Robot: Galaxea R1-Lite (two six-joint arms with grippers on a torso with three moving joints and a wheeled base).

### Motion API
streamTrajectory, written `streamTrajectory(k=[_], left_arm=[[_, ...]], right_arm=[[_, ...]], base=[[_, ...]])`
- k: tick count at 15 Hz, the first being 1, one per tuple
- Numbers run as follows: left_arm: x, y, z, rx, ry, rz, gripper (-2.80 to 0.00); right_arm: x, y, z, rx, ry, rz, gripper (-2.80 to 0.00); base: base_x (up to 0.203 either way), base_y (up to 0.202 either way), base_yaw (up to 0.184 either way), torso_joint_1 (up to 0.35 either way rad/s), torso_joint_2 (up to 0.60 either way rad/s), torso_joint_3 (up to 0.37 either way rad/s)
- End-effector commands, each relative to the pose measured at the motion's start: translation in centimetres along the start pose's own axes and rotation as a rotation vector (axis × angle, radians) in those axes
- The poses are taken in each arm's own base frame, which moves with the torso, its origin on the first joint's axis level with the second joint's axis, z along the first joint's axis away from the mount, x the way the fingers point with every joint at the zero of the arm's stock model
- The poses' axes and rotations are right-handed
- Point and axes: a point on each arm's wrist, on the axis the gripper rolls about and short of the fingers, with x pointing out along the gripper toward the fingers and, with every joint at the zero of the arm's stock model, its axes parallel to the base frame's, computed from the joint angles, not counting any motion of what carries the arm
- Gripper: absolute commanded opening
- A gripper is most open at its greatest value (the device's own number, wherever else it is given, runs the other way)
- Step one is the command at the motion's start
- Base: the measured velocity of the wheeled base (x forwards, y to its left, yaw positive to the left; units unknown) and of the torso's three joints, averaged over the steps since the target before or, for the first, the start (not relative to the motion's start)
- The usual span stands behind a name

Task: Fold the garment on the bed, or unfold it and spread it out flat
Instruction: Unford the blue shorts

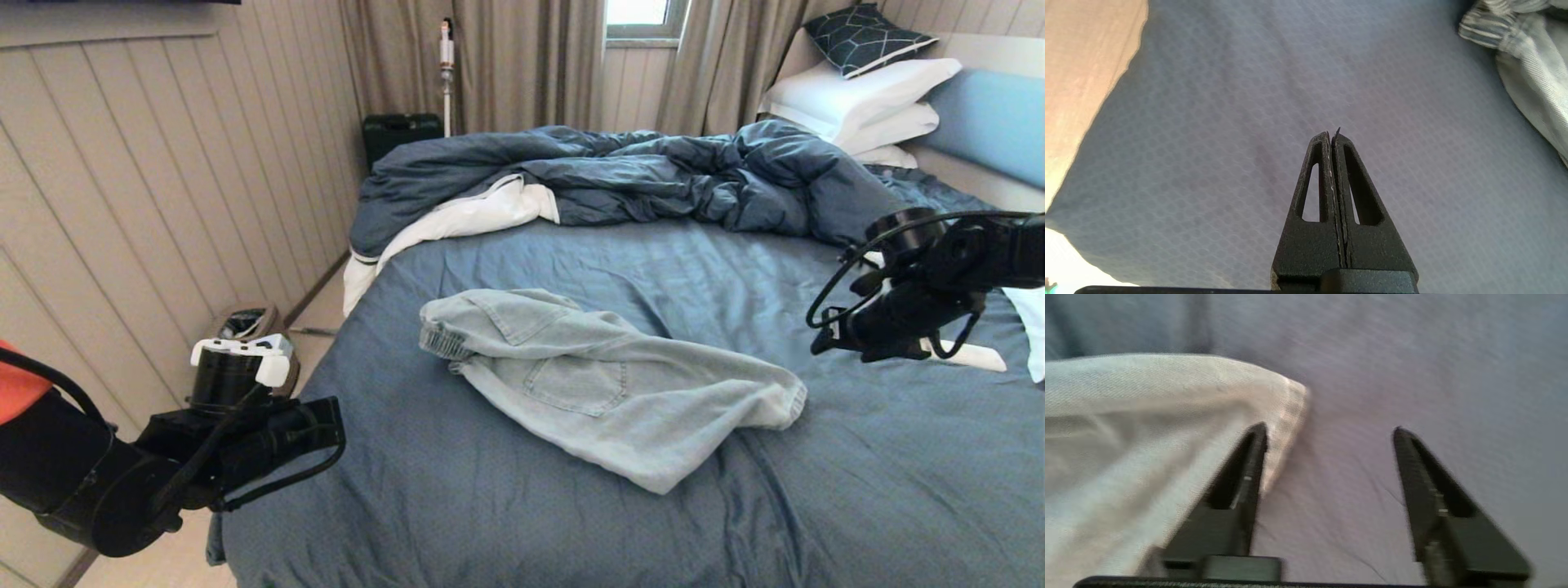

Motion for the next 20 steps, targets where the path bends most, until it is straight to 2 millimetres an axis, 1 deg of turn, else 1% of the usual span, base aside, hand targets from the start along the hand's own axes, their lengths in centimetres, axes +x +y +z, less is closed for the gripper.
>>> streamTrajectory(k=[1, 2, 4, 5, 7, 8, 9, 10, 11, 12, 14, 15, 17, 19, 20], left_arm=[[0.0, 0.0, 0.0, -0.003, -0.002, -0.002, -2.8], [0.2, -0.2, -0.2, 0.001, 0.007, -0.006, -2.8], [1.5, -1.0, -0.8, 0.021, 0.032, -0.017, -2.8], [1.9, -1.5, -0.5, 0.024, 0.018, -0.023, -2.8], [2.0, -2.5, 0.4, 0.028, -0.013, -0.044, -2.8], [1.9, -2.9, 0.3, 0.034, -0.011, -0.055, -2.8], [1.8, -3.4, 0.0, 0.046, -0.004, -0.07, -2.8], [1.9, -3.7, -0.2, 0.052, 0.0, -0.075, -2.8], [1.9, -4.0, 0.0, 0.057, -0.006, -0.083, -2.8], [2.0, -4.3, 0.2, 0.067, -0.014, -0.093, -2.8], [2.2, -4.7, 0.3, 0.075, -0.012, -0.098, -2.8], [2.2, -4.7, 0.3, 0.07, -0.009, -0.099, -2.8], [2.2, -4.5, -0.1, 0.068, 0.0, -0.094, -2.8], [2.2, -4.2, -0.6, 0.068, 0.012, -0.088, -2.8], [2.0, -4.2, -0.6, 0.069, 0.014, -0.089, -2.8]], right_arm=[[-1.9, -0.5, -0.3, 0.011, -0.017, 0.008, 0.0], [-3.2, -0.5, -0.6, 0.01, -0.032, 0.028, 0.0], [-6.3, -0.1, -1.5, -0.003, -0.058, 0.082, 0.0], [-7.2, 1.4, -2.3, -0.036, -0.051, 0.128, 0.0], [-8.5, 5.7, -4.2, -0.134, -0.025, 0.23, 0.0], [-9.0, 7.8, -5.1, -0.174, -0.013, 0.273, -0.42], [-9.5, 9.9, -6.0, -0.204, 0.0, 0.314, -2.8], [-10.0, 11.5, -6.9, -0.227, 0.014, 0.346, -2.8], [-10.4, 12.7, -7.9, -0.253, 0.027, 0.365, -2.8], [-11.1, 13.5, -9.0, -0.283, 0.036, 0.375, -2.8], [-11.5, 14.8, -11.6, -0.351, 0.082, 0.39, -2.8], [-11.6, 15.6, -12.7, -0.385, 0.084, 0.403, -2.8], [-11.1, 17.8, -15.1, -0.459, 0.037, 0.407, -2.8], [-10.3, 20.0, -17.0, -0.524, 0.021, 0.379, -2.8], [-10.0, 21.0, -17.6, -0.551, 0.025, 0.381, -2.8]], base=[[0.0, 0.0, 0.0, 0.0, 0.0, 0.0], [0.0, 0.0, 0.0, 0.0, 0.0, 0.0], [0.0, 0.0, 0.0, 0.0, 0.0, 0.0], [0.0, 0.0, 0.0, 0.0, 0.0, 0.0], [0.0, 0.0, 0.0, 0.0, 0.0, 0.0], [0.0, 0.0, 0.0, 0.0, 0.0, 0.0], [0.0, 0.0, 0.0, 0.0, 0.0, 0.0], [0.0, 0.0, 0.0, 0.0, 0.0, 0.0], [0.0, 0.0, 0.0, 0.0, 0.0, 0.0], [0.0, 0.0, 0.0, 0.0, 0.0, 0.0], [0.0, 0.0, 0.0, 0.0, 0.0, 0.0], [0.0, 0.0, 0.0, 0.0, 0.0, 0.0], [0.0, 0.0, 0.0, 0.0, 0.0, 0.0], [0.0, 0.0, 0.0, 0.0, 0.0, 0.0], [0.0, 0.0, 0.0, 0.0, 0.0, 0.0]])
